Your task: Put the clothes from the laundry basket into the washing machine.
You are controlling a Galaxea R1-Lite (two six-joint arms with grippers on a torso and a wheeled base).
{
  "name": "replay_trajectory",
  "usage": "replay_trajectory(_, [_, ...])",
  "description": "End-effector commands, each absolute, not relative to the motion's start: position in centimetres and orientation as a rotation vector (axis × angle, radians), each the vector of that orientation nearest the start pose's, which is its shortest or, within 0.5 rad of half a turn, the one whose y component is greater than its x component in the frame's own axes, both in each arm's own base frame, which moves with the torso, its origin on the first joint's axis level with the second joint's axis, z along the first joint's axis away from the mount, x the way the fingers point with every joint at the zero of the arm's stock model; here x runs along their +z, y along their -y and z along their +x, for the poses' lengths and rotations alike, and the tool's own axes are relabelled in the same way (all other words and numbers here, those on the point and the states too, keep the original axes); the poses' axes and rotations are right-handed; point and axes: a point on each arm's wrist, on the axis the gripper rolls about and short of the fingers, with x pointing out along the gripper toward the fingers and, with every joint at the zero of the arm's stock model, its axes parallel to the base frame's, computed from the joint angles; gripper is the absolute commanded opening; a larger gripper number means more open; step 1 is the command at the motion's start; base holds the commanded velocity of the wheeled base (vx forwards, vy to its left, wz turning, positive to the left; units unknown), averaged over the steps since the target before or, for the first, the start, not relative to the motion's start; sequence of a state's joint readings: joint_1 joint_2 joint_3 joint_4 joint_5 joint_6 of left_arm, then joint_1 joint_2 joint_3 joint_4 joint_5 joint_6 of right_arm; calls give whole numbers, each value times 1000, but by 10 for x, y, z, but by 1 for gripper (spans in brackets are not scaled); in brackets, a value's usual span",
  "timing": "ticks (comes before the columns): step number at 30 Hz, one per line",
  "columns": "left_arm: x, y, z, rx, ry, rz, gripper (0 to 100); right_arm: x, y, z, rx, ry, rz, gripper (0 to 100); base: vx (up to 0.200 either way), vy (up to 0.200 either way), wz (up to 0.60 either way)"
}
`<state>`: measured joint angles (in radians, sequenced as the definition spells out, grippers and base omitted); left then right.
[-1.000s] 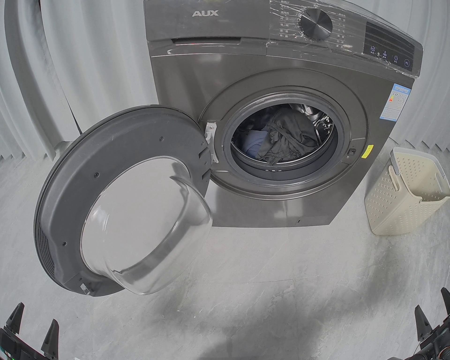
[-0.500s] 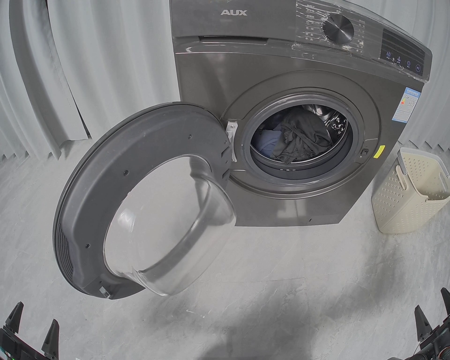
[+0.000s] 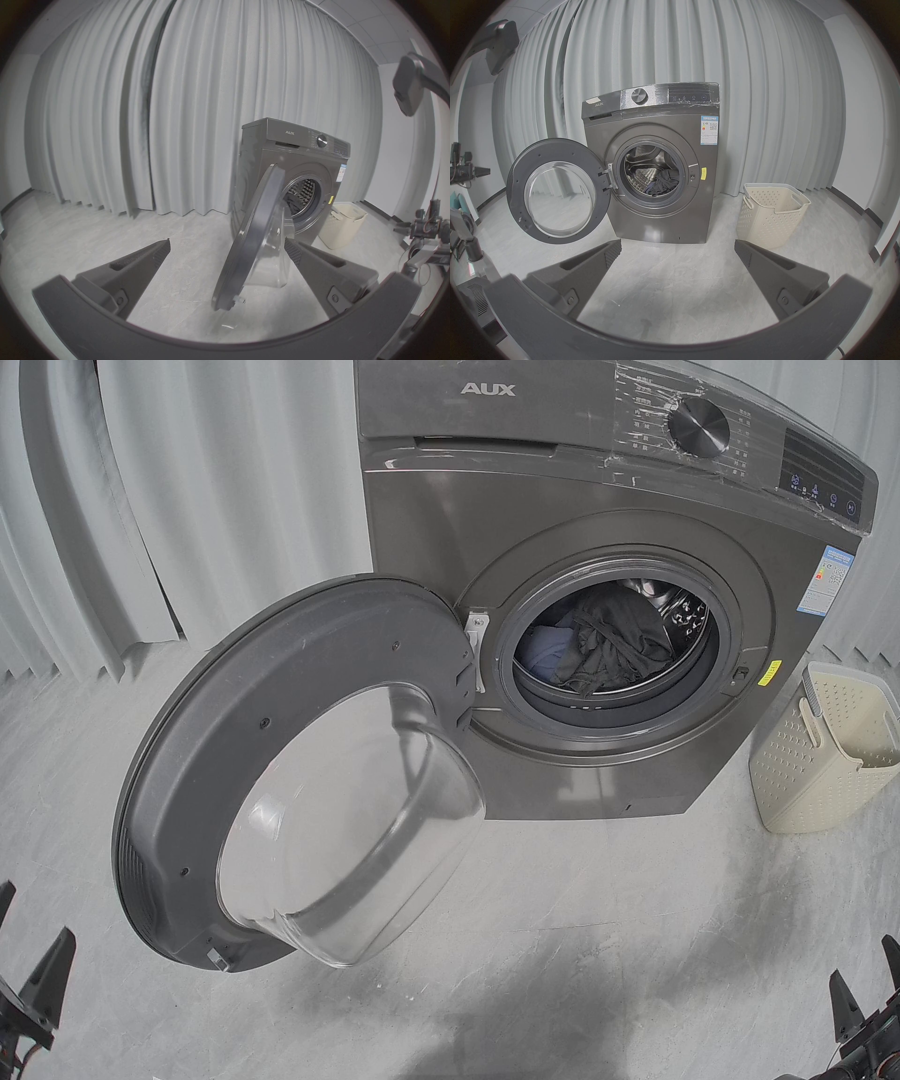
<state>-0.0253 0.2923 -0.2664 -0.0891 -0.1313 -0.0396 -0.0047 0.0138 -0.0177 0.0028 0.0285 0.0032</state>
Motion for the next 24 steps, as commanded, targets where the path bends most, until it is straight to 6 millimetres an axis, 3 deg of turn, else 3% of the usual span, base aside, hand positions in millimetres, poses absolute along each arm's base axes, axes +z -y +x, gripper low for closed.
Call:
replay_trajectory(1, [201, 10, 70, -317, -110, -76, 100, 75, -1, -22, 25, -14, 3, 100, 0, 0, 0])
replay_trajectory(5, [201, 14, 94, -393, -137, -79, 100, 75, -1, -22, 25, -14, 3, 100, 0, 0, 0])
replay_trajectory(11, [196, 24, 102, -526, -171, -83, 100, 75, -1, -22, 25, -14, 3, 100, 0, 0, 0])
replay_trajectory(15, [196, 31, 97, -610, -170, -85, 100, 75, -1, -22, 25, -14, 3, 100, 0, 0, 0])
replay_trajectory(19, [202, 42, 75, -788, -144, -150, 100, 75, -1, -22, 25, -14, 3, 100, 0, 0, 0])
replay_trajectory(24, [202, 41, 64, -832, -127, -174, 100, 75, -1, -22, 25, -14, 3, 100, 0, 0, 0])
